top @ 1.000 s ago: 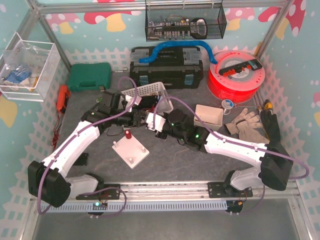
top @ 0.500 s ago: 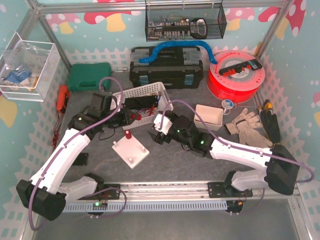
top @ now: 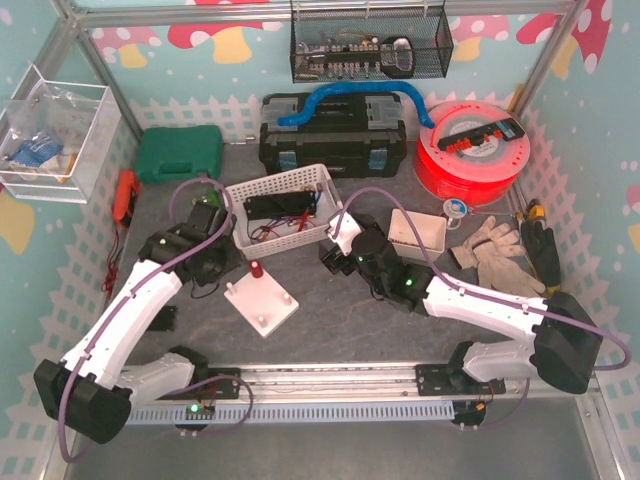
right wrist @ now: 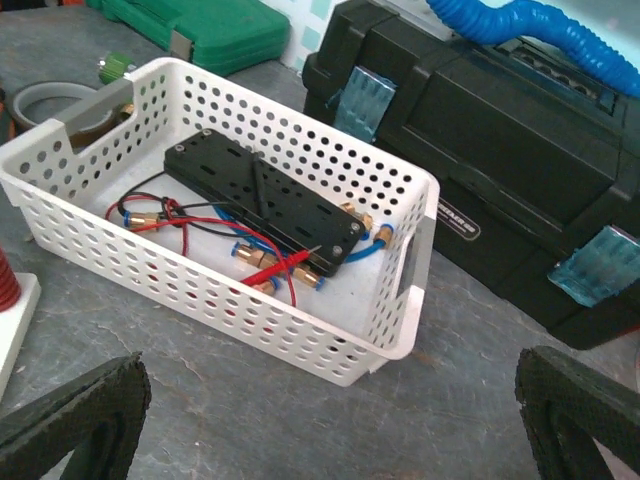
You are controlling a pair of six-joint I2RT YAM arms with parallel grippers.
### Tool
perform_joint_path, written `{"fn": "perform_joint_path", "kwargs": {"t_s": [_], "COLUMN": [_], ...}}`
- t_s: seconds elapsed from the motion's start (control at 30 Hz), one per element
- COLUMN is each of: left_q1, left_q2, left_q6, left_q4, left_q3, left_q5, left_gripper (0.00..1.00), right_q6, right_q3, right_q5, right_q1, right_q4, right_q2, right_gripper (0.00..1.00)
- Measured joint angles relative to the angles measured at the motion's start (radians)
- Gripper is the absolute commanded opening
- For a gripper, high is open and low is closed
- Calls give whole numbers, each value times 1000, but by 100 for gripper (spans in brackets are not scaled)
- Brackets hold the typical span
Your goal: Install the large spring
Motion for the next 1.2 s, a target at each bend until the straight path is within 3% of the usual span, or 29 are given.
{"fn": "perform_joint_path", "kwargs": {"t_s": [0.4, 1.2], "left_q1": [2, 26], "left_q2": [39, 53], "left_q6": [-92, -69], "left_q4": [-53, 46], "left_q3": [-69, -151], "left_q5": [-58, -69], "left_gripper": [0, 0], "right_q6": [16, 53], "right_q3": [6, 7], "right_q5": [51, 60], "right_q1": [-11, -12], "right_q4": [-42, -95], "right_q2": [0, -29], "right_gripper": [99, 99]}}
